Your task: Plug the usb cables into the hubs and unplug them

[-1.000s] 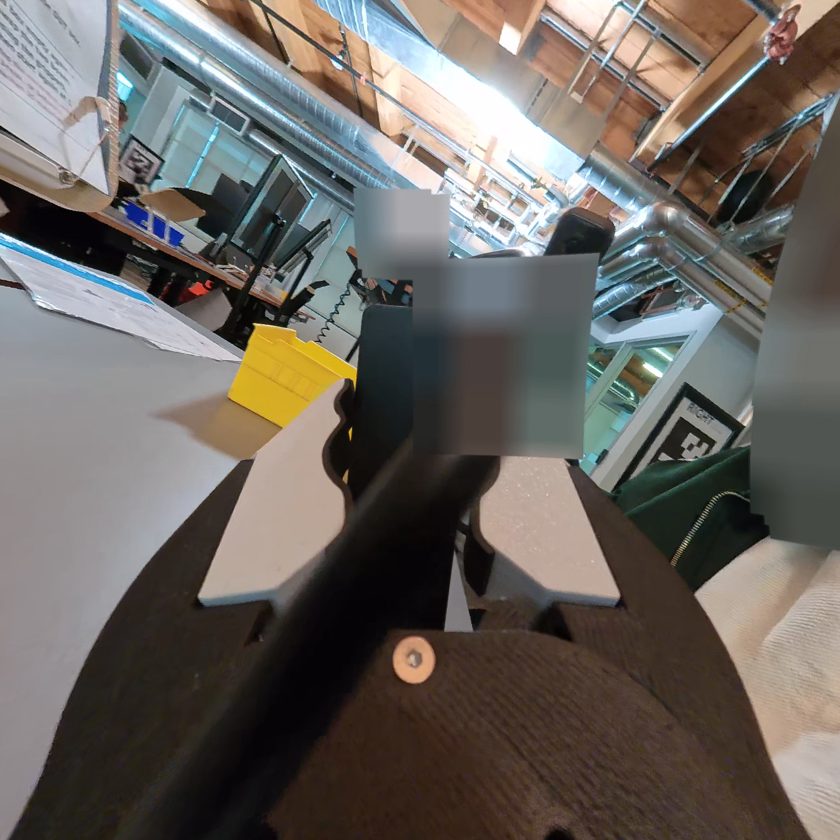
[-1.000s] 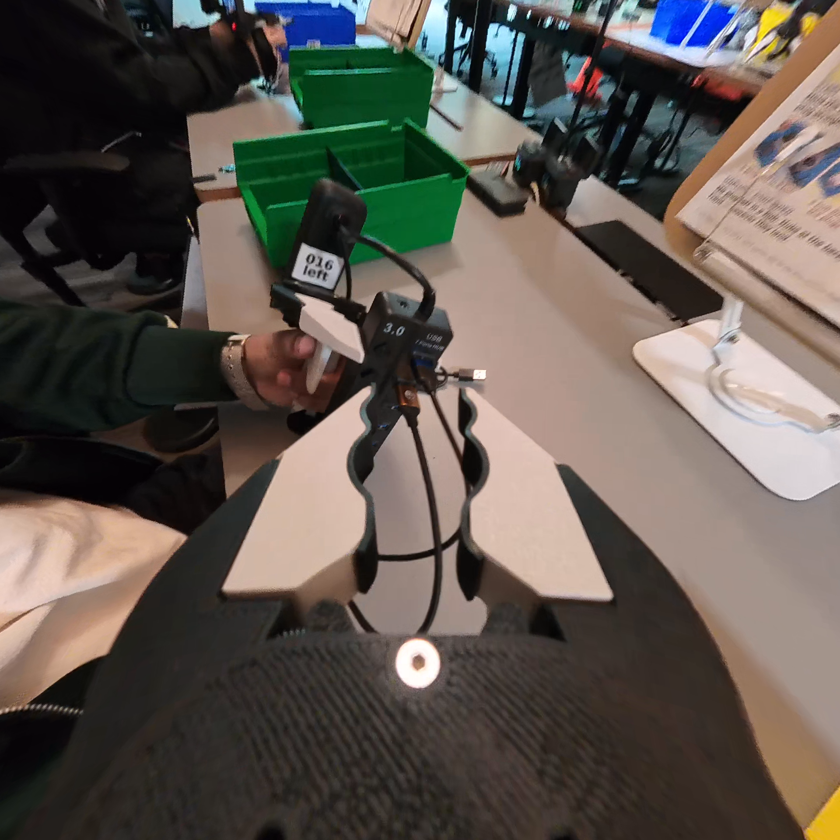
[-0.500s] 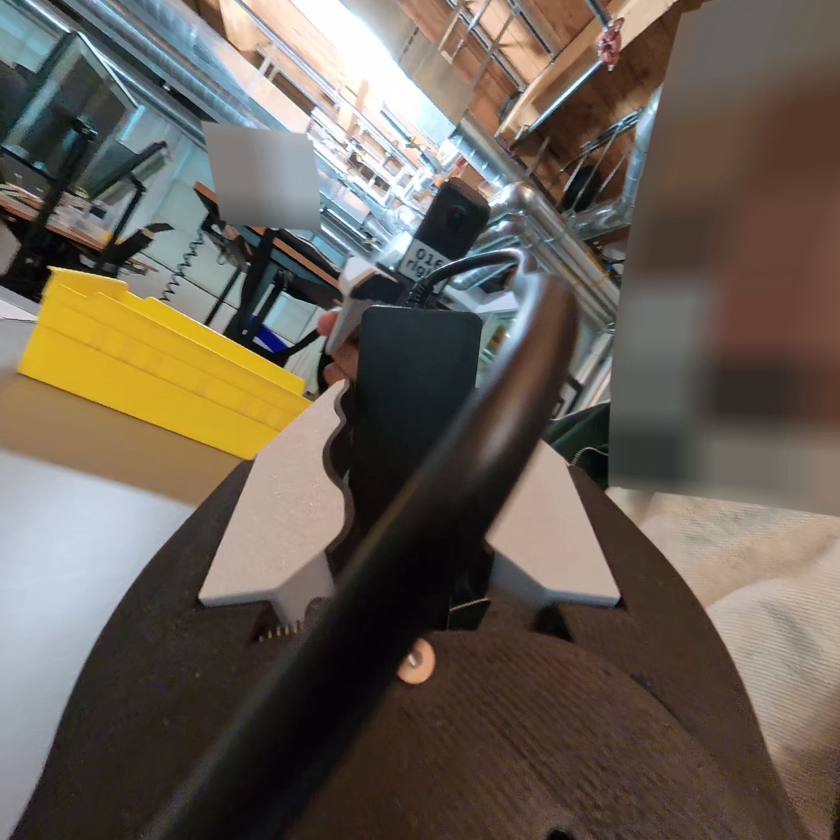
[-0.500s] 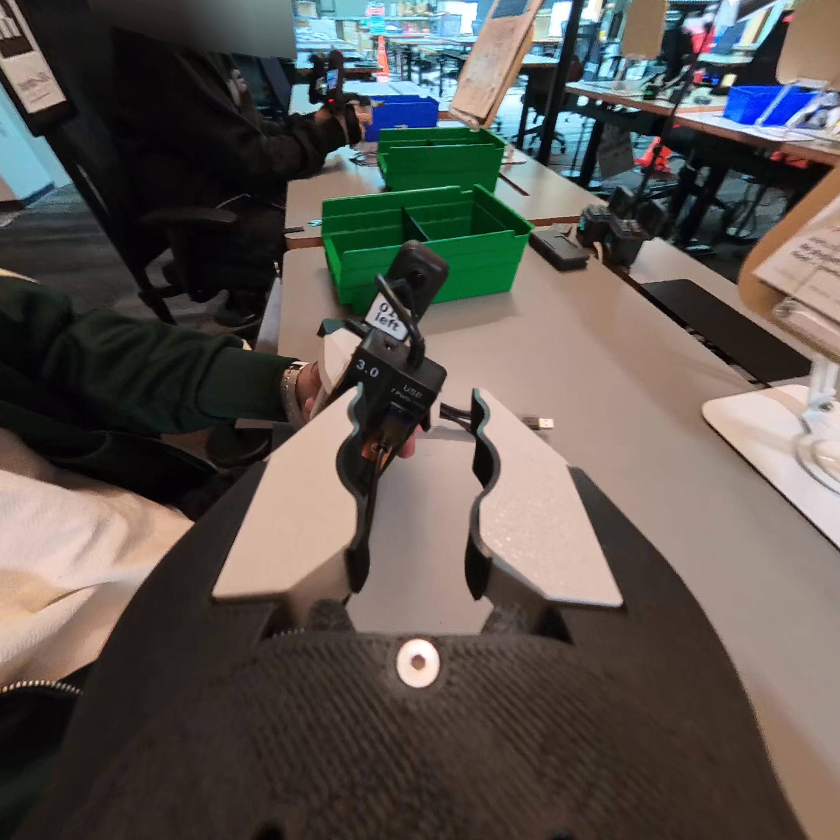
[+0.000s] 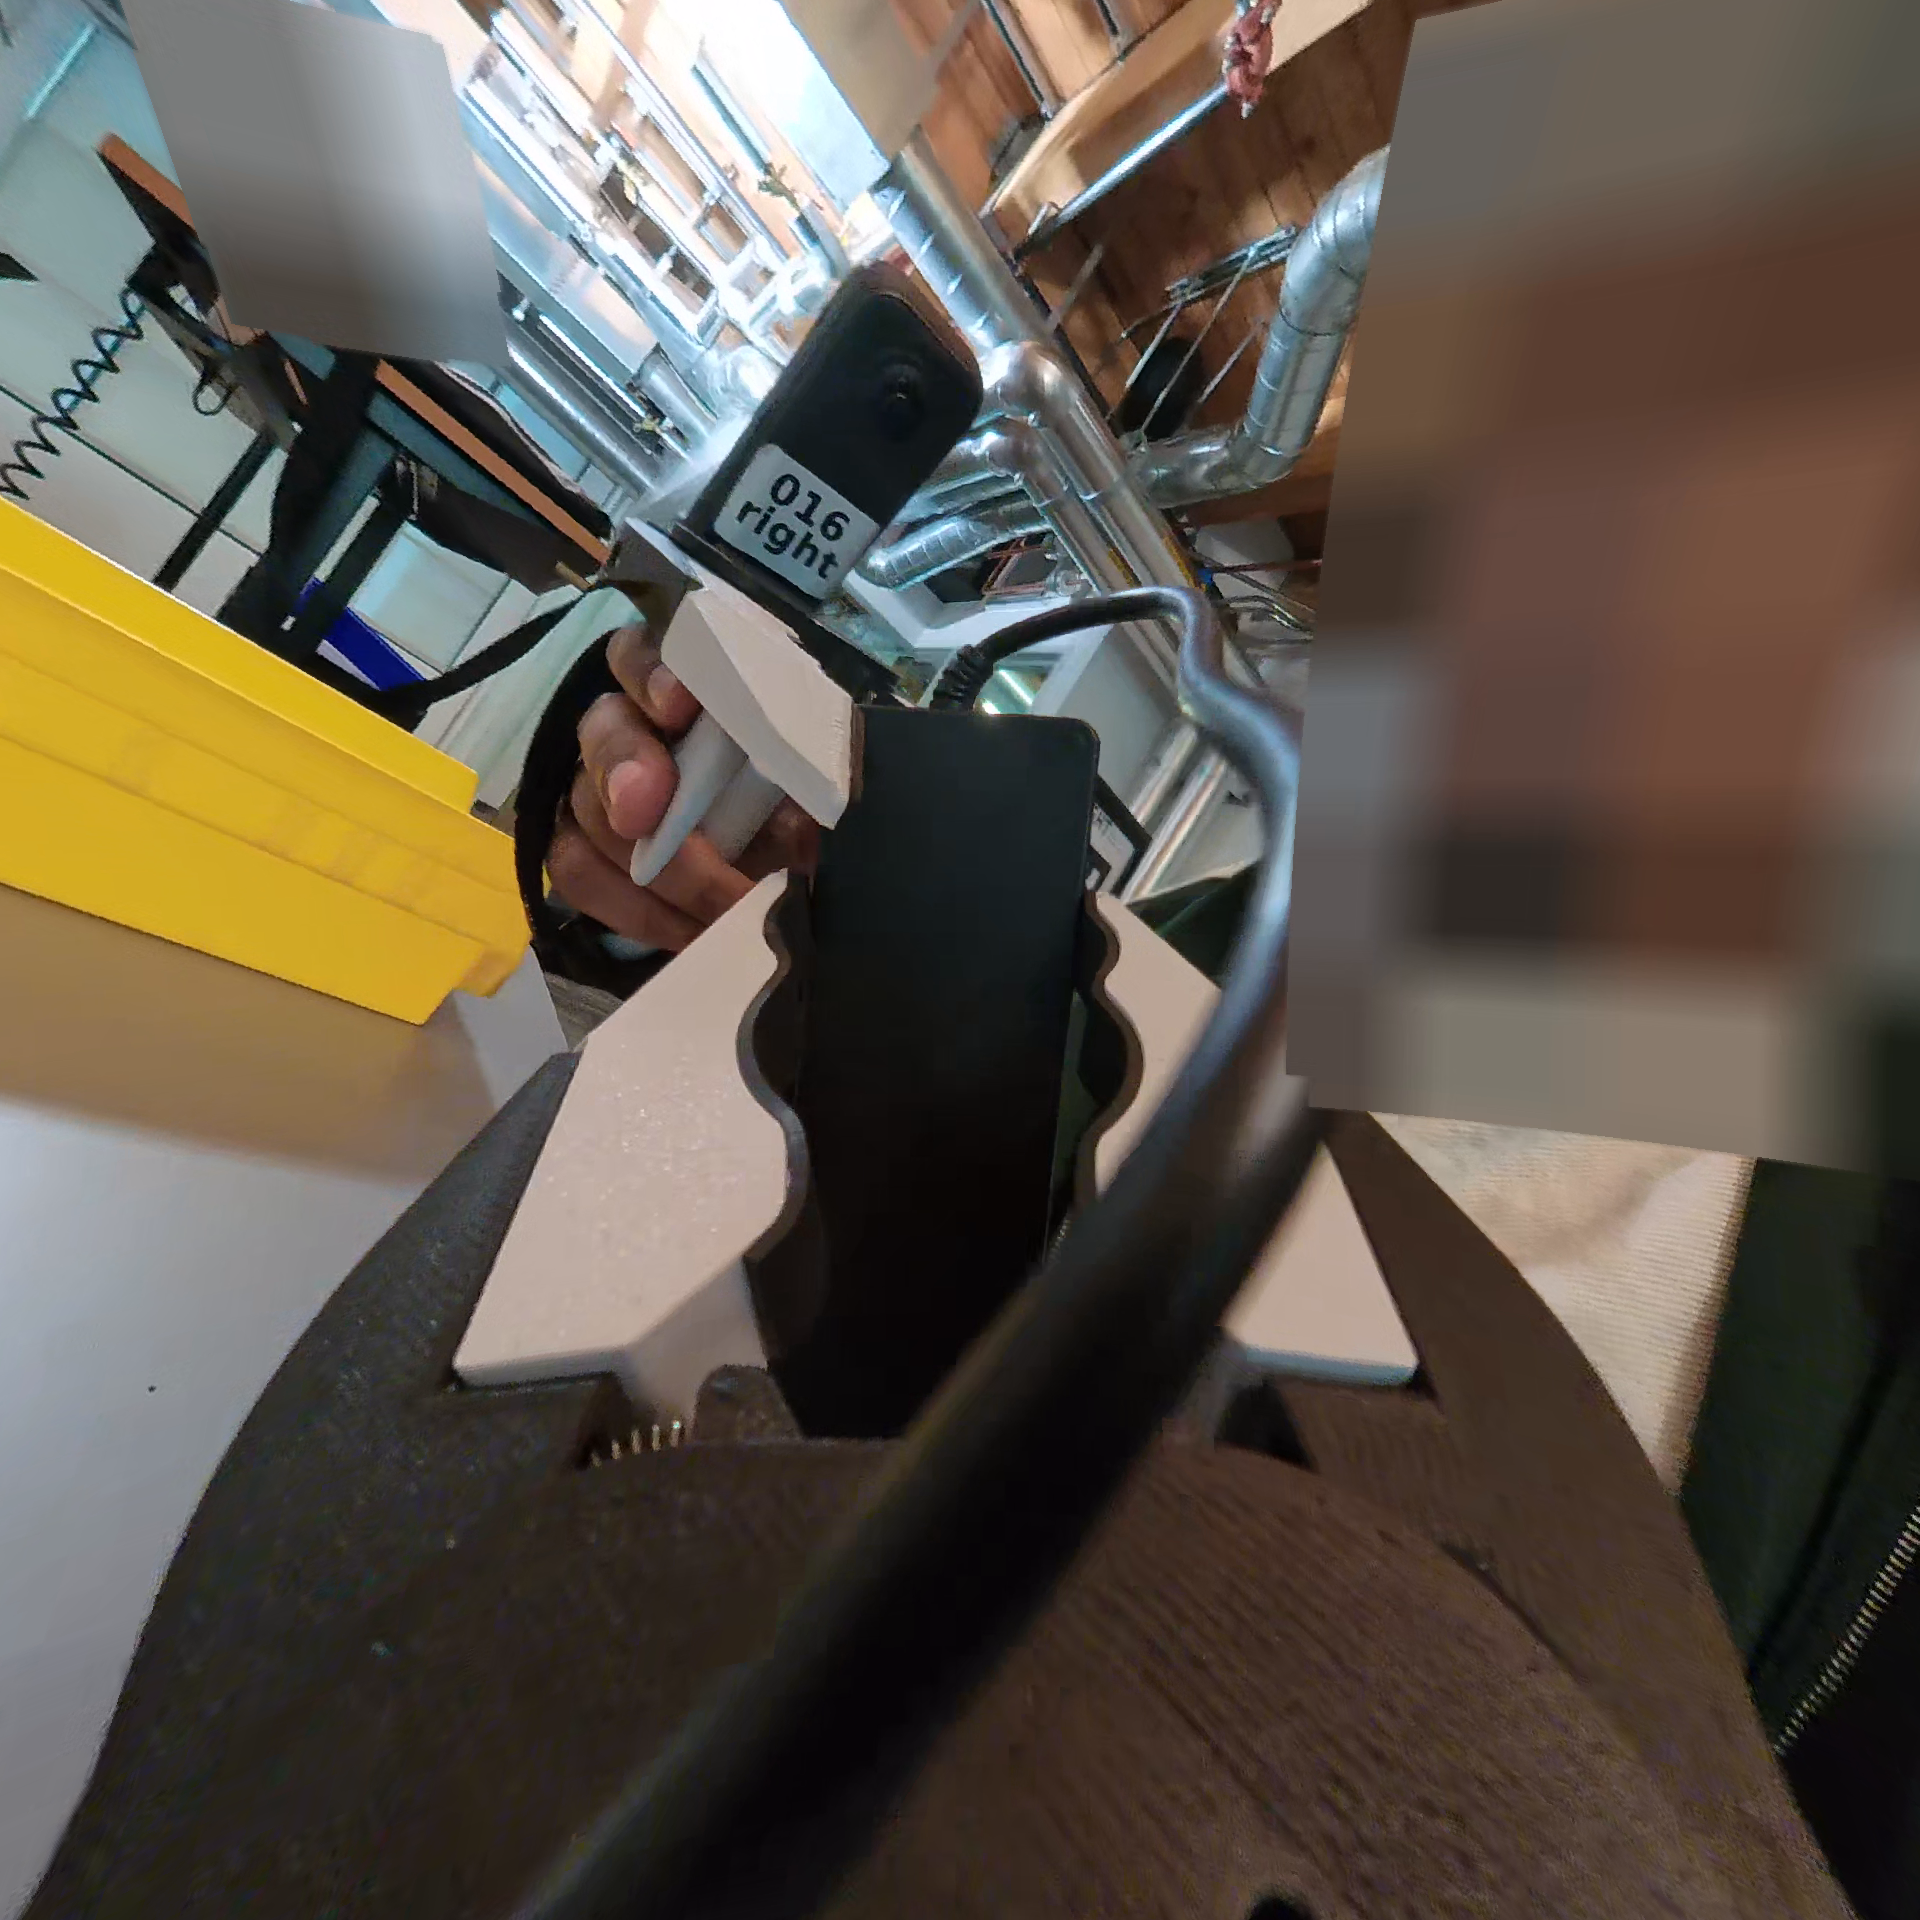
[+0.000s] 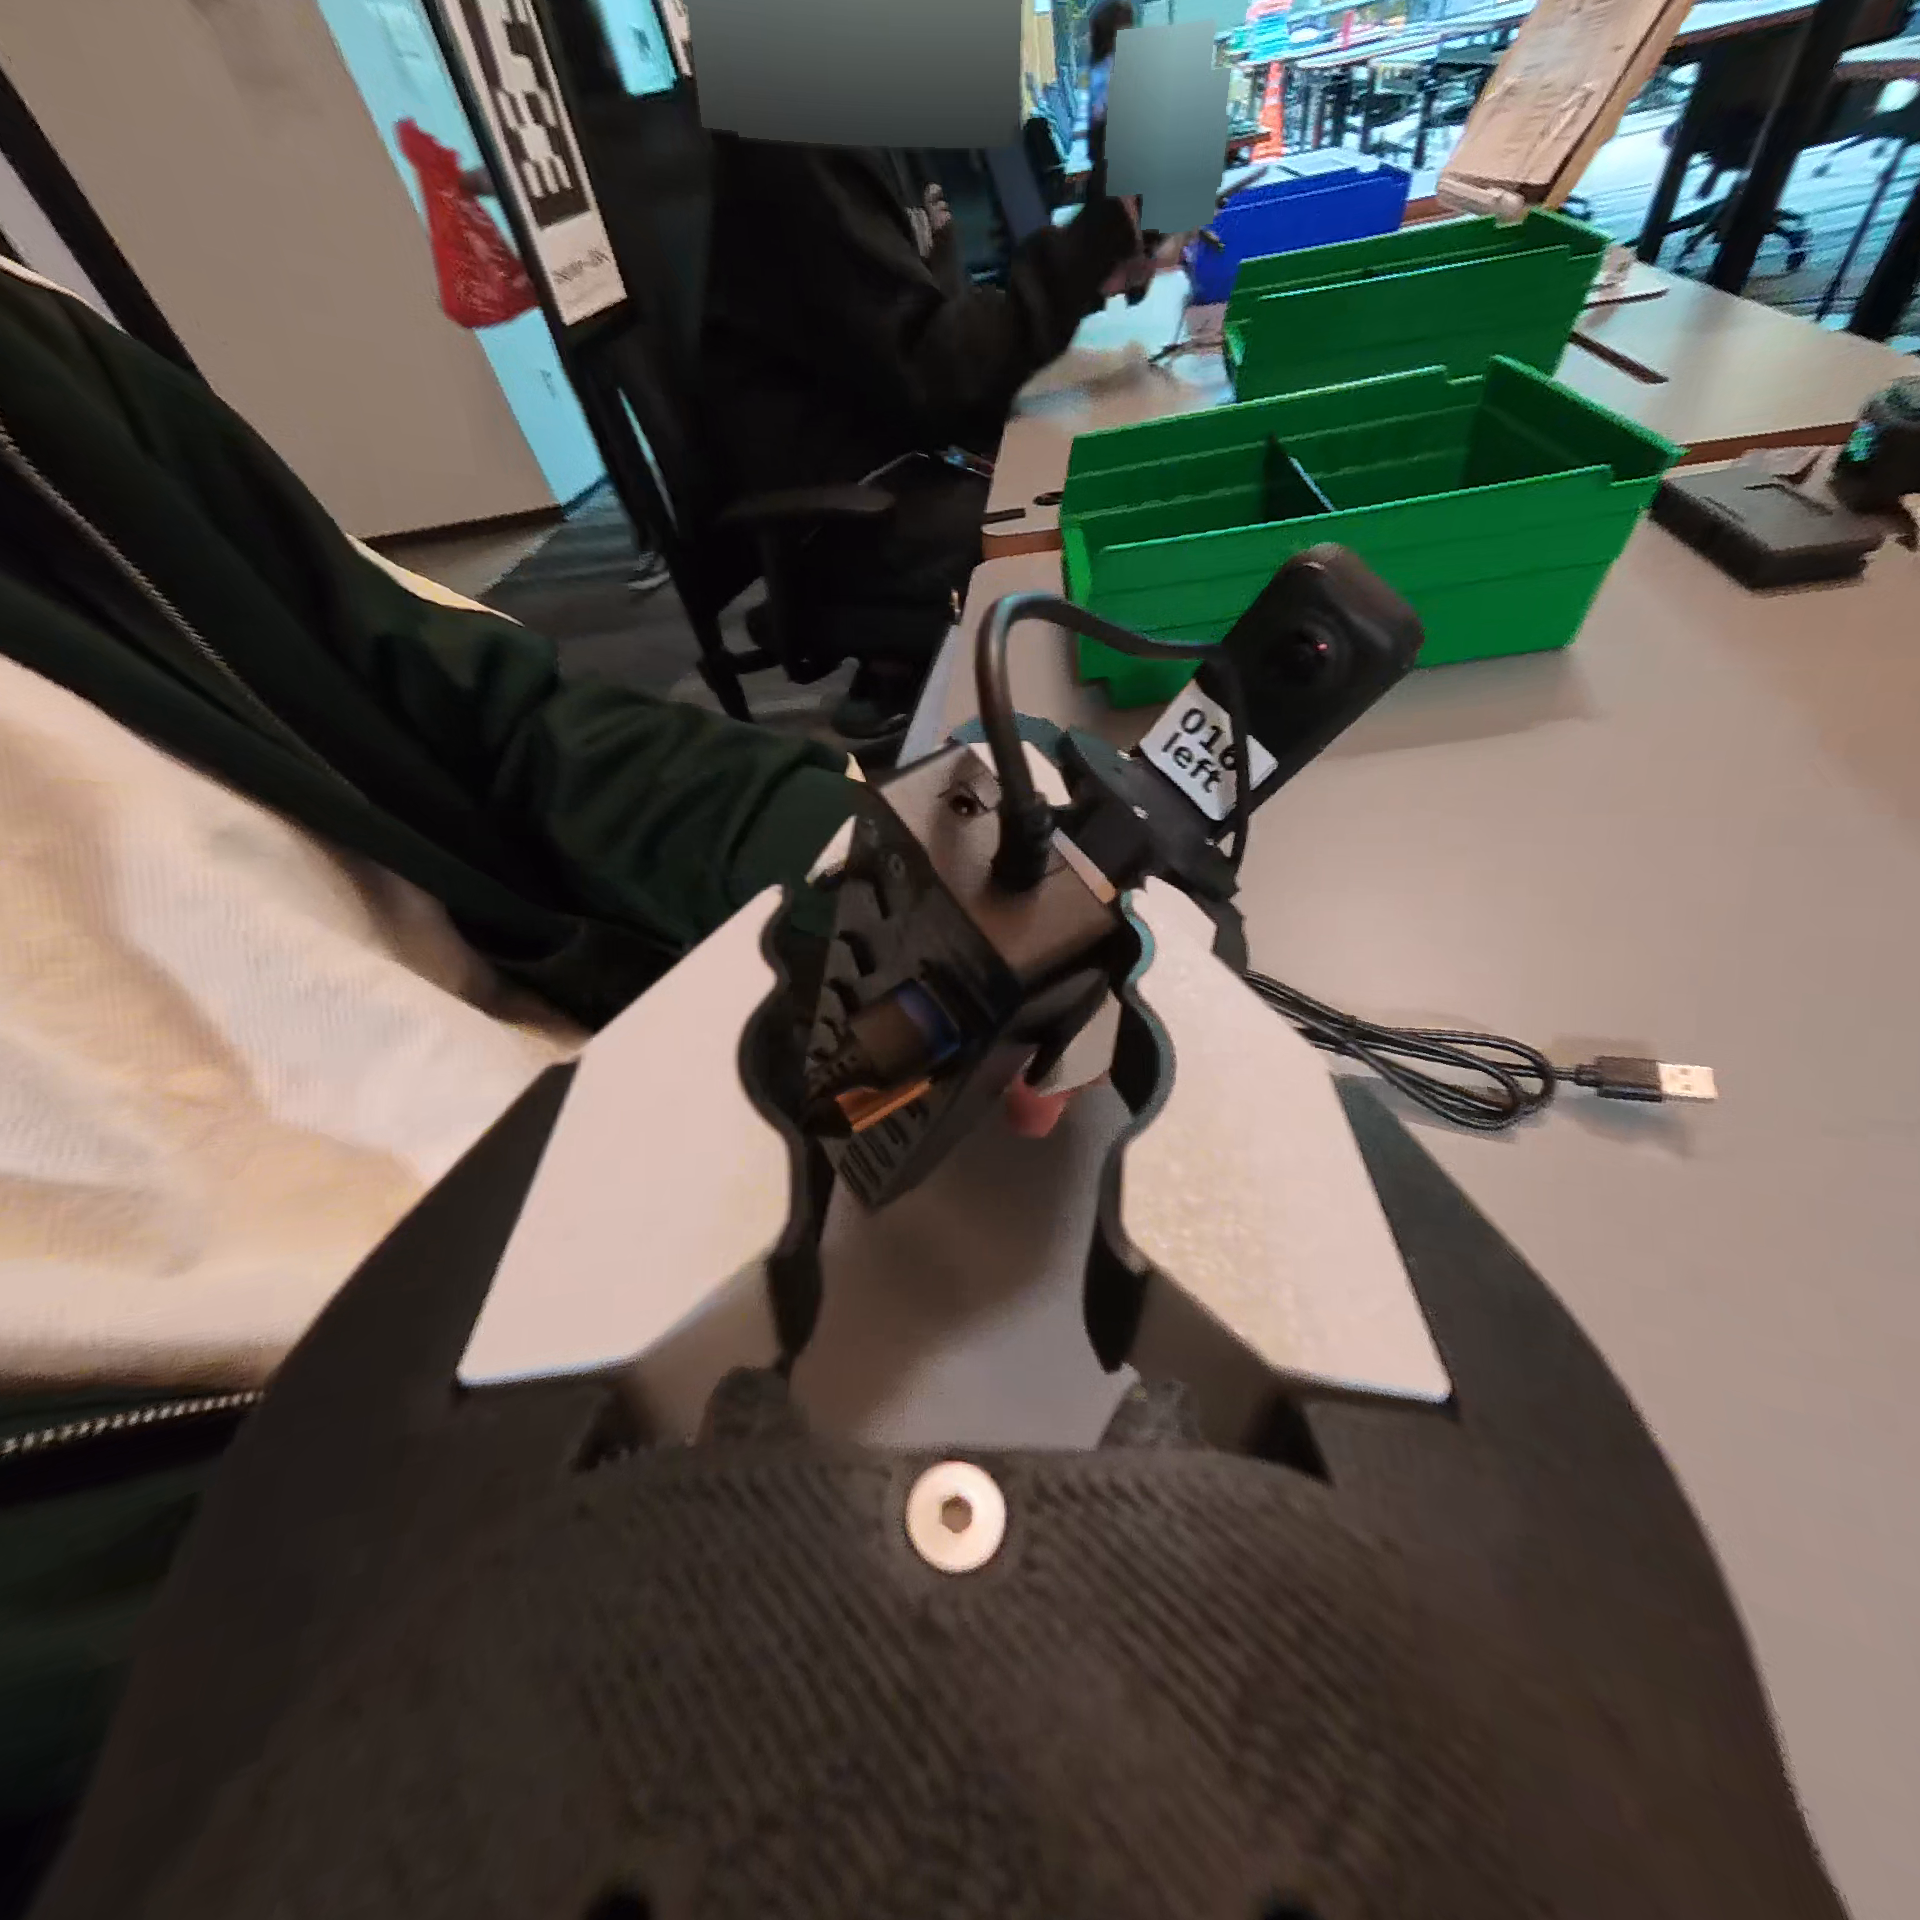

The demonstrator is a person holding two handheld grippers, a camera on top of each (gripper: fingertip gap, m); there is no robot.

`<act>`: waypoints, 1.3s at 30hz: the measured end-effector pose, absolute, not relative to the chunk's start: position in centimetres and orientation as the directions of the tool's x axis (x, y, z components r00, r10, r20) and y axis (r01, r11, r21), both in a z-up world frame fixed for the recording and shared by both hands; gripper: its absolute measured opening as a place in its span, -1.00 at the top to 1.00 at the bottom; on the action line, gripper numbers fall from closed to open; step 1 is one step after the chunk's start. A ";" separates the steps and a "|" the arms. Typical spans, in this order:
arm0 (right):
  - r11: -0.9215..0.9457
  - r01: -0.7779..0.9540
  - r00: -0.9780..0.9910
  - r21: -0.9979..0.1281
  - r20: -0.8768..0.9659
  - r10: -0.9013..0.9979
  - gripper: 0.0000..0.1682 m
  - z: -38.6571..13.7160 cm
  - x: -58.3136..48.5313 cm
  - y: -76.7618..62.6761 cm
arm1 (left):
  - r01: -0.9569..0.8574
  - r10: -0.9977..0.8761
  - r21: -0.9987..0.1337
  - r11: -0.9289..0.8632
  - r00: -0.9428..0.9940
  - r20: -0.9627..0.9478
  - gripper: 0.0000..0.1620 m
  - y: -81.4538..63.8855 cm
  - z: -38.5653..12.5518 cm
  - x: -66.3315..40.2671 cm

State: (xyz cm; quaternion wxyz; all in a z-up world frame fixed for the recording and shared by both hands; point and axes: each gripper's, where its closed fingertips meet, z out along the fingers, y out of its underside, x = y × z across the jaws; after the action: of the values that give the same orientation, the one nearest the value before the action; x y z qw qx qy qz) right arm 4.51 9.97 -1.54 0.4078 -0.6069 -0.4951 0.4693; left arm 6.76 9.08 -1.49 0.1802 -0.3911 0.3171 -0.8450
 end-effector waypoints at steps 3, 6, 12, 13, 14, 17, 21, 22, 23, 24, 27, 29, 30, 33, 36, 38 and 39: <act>-0.190 0.219 0.114 -0.957 -0.169 0.979 0.42 -1.6 4.8 10.7 | 0.101 -0.565 -0.645 -0.758 -0.597 0.570 0.36 10.3 -1.5 6.9; -0.168 0.280 0.210 -0.945 -0.111 0.971 0.44 -2.6 5.5 12.1 | 0.225 -0.607 -0.595 -0.772 -0.539 0.584 0.29 12.7 -1.0 6.2; -0.161 0.283 0.397 -0.946 -0.037 0.917 0.44 -1.5 8.4 15.2 | 0.415 -0.735 -0.607 -0.678 -0.409 0.541 0.27 15.7 -0.2 3.9; -0.168 0.250 0.422 -0.954 -0.048 0.905 0.44 -0.8 9.1 15.7 | 0.431 -0.742 -0.604 -0.670 -0.407 0.532 0.27 15.8 0.0 3.5; -0.174 0.216 0.447 -0.961 -0.061 0.893 0.44 -0.1 9.9 16.2 | 0.438 -0.742 -0.600 -0.670 -0.415 0.526 0.27 15.8 0.2 3.3; -0.175 0.121 0.515 -0.977 -0.090 0.852 0.44 2.0 12.6 17.3 | 0.440 -0.739 -0.595 -0.672 -0.442 0.508 0.29 15.7 0.6 2.7; -0.156 0.036 0.540 -0.987 -0.112 0.834 0.44 4.3 15.2 17.6 | 0.502 -0.774 -0.589 -0.633 -0.389 0.500 0.35 16.7 0.8 1.8; -0.148 0.023 0.541 -0.989 -0.112 0.834 0.44 4.9 15.6 17.5 | 0.519 -0.778 -0.583 -0.625 -0.357 0.517 0.36 17.4 0.5 1.6; -0.138 0.011 0.544 -0.990 -0.110 0.832 0.44 5.4 15.9 17.4 | 0.525 -0.775 -0.579 -0.624 -0.319 0.546 0.36 18.1 0.1 1.7; -0.127 0.002 0.548 -0.992 -0.106 0.830 0.44 5.9 16.1 17.3 | 0.519 -0.770 -0.584 -0.624 -0.280 0.574 0.35 18.7 -0.5 1.9; -0.097 -0.017 0.565 -0.995 -0.089 0.820 0.45 7.3 16.6 17.0 | 0.468 -0.744 -0.601 -0.648 -0.220 0.630 0.34 19.4 -2.0 3.0; -0.077 -0.044 0.575 -0.996 -0.088 0.814 0.45 8.2 16.9 16.7 | 0.380 -0.693 -0.591 -0.711 -0.242 0.679 0.31 18.9 -3.2 4.3; -0.071 -0.064 0.575 -0.995 -0.095 0.813 0.45 8.8 17.0 16.5 | 0.329 -0.657 -0.575 -0.749 -0.266 0.705 0.29 18.4 -3.8 5.0; -0.062 -0.142 0.557 -0.988 -0.132 0.820 0.45 10.3 17.2 15.9 | 0.205 -0.579 -0.542 -0.815 -0.331 0.745 0.24 16.8 -4.6 6.7; -0.062 -0.221 0.531 -0.973 -0.173 0.830 0.45 11.8 17.8 15.3 | 0.121 -0.569 -0.564 -0.817 -0.330 0.753 0.25 15.4 -5.5 7.9; -0.050 -0.258 0.528 -0.965 -0.184 0.829 0.45 13.0 18.7 14.9 | 0.116 -0.590 -0.587 -0.801 -0.318 0.743 0.26 15.2 -5.6 8.1; -0.038 -0.274 0.533 -0.961 -0.184 0.826 0.46 13.7 19.4 14.6 | 0.120 -0.594 -0.590 -0.799 -0.316 0.740 0.26 15.2 -5.5 8.1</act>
State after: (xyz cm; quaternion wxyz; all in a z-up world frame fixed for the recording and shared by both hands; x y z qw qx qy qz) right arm 19.38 14.63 13.72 0.6522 -0.5840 -0.2363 0.4216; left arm 8.10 15.20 -5.53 0.2285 -0.5385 0.2203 -0.7806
